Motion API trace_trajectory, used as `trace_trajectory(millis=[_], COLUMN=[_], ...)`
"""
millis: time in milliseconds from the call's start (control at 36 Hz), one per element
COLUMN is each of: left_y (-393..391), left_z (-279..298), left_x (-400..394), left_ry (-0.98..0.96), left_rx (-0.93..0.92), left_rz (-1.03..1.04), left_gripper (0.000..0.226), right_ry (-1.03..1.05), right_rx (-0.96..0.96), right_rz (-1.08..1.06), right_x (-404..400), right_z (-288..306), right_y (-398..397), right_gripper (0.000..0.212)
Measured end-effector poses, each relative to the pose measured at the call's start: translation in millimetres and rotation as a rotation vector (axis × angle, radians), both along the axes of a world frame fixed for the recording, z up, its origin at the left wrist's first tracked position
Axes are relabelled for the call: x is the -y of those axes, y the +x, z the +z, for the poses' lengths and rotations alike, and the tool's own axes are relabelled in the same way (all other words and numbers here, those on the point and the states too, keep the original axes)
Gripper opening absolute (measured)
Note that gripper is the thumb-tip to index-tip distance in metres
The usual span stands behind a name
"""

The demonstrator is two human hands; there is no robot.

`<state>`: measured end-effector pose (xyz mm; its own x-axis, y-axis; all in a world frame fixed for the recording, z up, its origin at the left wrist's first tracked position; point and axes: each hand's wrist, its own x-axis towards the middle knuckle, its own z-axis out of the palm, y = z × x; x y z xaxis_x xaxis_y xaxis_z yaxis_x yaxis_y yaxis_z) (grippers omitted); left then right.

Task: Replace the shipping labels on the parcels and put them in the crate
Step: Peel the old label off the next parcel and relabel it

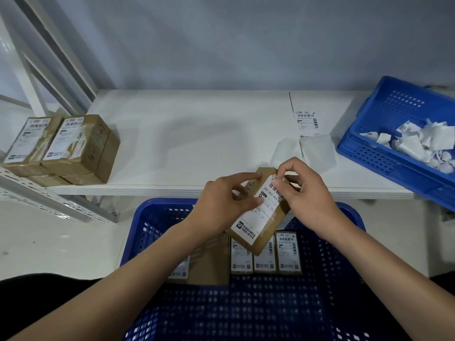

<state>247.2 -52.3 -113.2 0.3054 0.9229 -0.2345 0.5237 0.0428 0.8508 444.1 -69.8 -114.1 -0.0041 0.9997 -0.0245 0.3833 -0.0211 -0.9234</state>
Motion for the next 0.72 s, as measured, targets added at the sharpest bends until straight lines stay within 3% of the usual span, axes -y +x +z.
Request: trace_trajectory(millis=[222,722], left_y=[0.0,1.6], left_z=[1.2,-0.8], left_x=[-0.6,-0.8], left_ry=[0.004,0.007], left_rx=[-0.01,-0.056], left_rz=[-0.002,-0.021], left_gripper=[0.051,0.052], right_ry=[0.016,0.019], right_rx=[-0.037,0.069], right_rz=[-0.028,-0.01], right_x=[0.1,-0.4], right_z=[2.5,3.0], right_y=[-3.7,-0.4], right_gripper=[0.009,0.013])
